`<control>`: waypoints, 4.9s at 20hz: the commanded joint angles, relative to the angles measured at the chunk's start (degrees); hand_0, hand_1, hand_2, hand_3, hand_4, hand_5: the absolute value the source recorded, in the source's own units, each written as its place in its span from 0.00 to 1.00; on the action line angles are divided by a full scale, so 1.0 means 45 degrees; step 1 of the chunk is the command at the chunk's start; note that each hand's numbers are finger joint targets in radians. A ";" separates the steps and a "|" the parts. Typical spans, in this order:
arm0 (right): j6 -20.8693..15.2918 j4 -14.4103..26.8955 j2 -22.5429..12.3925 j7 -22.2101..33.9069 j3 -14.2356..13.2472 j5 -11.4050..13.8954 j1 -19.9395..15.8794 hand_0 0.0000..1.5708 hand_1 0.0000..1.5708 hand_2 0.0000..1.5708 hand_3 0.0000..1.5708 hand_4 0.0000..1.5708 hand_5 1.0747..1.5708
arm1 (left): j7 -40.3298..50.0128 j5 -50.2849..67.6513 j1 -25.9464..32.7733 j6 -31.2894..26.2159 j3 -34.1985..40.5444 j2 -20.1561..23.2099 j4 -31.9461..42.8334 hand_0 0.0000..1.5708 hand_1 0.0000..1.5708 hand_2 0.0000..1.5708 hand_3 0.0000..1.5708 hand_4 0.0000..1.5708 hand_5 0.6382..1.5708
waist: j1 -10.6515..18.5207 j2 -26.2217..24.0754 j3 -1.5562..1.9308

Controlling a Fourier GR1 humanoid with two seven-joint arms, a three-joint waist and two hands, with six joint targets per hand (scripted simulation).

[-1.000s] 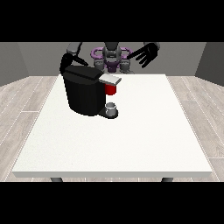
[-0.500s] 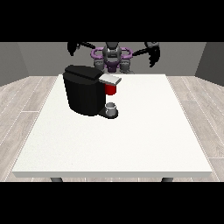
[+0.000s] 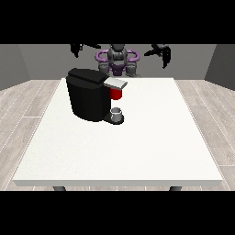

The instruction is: Insert the coffee pod into the coffee machine and close the lid

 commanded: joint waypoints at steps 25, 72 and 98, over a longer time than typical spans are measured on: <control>0.0877 0.3140 0.0012 0.0196 -0.0137 -0.1069 -0.3735 0.00 0.00 0.00 0.00 0.00 1.00 | 0.2210 0.2659 0.3579 0.0680 -0.2192 0.0357 -0.7660 0.00 0.00 0.00 0.00 0.24 1.00 | -0.0131 0.3090 0.0000; -0.0961 0.5812 0.0470 0.0859 0.1271 0.2574 -1.2442 0.00 0.00 0.00 0.00 0.00 1.00 | 0.1758 0.2907 0.2570 0.0738 -0.2781 0.1227 -0.8889 0.00 0.00 0.00 0.00 0.27 1.00 | 0.2347 0.6310 -0.0008; -0.0118 0.6327 0.1924 -0.1790 0.0856 0.1702 -1.2229 0.00 0.00 0.00 0.00 0.11 1.00 | 0.1654 0.3409 0.2665 0.0371 -0.2523 0.1528 -0.8588 0.00 0.00 0.00 0.00 0.21 1.00 | 0.1660 0.6280 -0.0003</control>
